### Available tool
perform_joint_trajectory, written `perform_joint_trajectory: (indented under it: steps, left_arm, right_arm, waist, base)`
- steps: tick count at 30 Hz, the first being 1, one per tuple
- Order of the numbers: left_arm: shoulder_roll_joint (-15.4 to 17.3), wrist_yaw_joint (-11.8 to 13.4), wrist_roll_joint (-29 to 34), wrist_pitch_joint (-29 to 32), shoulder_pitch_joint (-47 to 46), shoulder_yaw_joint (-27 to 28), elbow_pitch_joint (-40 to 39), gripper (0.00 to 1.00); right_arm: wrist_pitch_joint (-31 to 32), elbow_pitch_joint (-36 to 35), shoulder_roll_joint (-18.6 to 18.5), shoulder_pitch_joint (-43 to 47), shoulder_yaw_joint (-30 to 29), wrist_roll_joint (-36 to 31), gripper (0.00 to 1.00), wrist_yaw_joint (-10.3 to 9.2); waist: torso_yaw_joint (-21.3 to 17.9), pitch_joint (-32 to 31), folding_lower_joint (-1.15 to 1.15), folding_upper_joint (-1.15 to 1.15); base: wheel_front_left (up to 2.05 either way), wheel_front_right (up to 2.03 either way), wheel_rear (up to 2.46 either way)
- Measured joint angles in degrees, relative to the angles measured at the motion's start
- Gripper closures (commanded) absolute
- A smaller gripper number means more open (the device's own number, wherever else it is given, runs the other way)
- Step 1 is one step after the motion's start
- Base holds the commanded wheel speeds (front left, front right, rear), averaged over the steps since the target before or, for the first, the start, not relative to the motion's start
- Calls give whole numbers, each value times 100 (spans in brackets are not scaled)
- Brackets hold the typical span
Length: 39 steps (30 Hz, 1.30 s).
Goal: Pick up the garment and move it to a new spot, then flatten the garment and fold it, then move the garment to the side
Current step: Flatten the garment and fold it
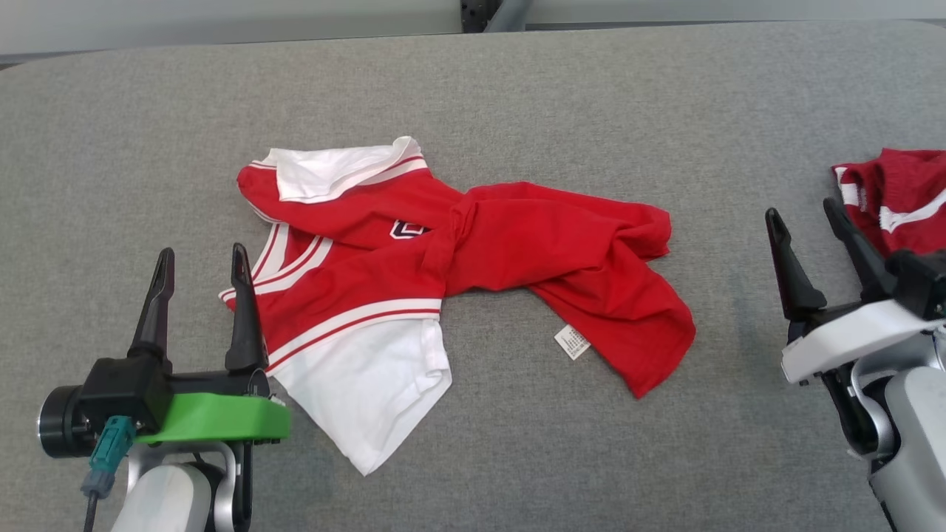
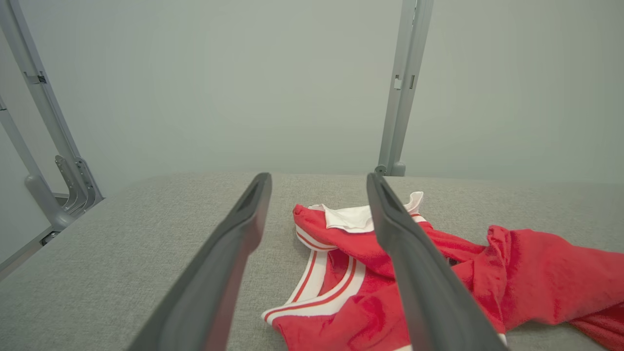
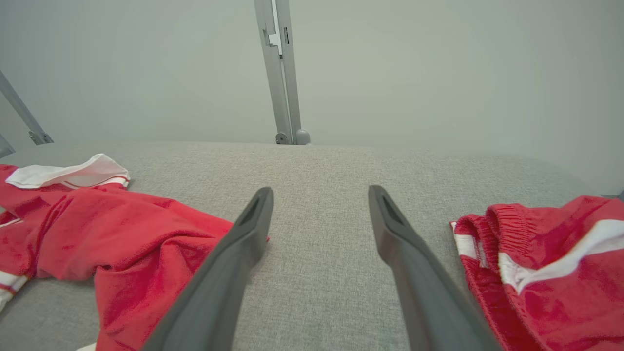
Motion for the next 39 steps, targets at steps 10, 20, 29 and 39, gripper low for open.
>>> perform_joint_trajectory:
  steps: [10, 20, 29, 39]
  left_arm:
    - [-191, -169, 8, -121, -464, -124, 309, 0]
    - [-272, -244, 20, -172, -551, -62, 531, 0]
    - [-309, -326, 78, -179, -665, -41, 549, 0]
    - [-293, -342, 129, -180, -630, 76, 516, 0]
  right_arm:
    - [9, 1329, -436, -1395, 1090, 482, 0, 0]
    - [144, 2306, -684, -1833, 2079, 1021, 29, 1]
    - [71, 2297, -972, -2253, 2516, 1484, 100, 1]
    - [-300, 1639, -1214, -3565, 2864, 1070, 100, 1]
  waist:
    - [541, 483, 0, 0]
    - [903, 788, 0, 0]
    - [720, 756, 0, 0]
    - [406, 726, 0, 0]
  base:
    - [0, 0, 0]
    - [0, 0, 0]
    - [0, 0, 0]
    - [0, 0, 0]
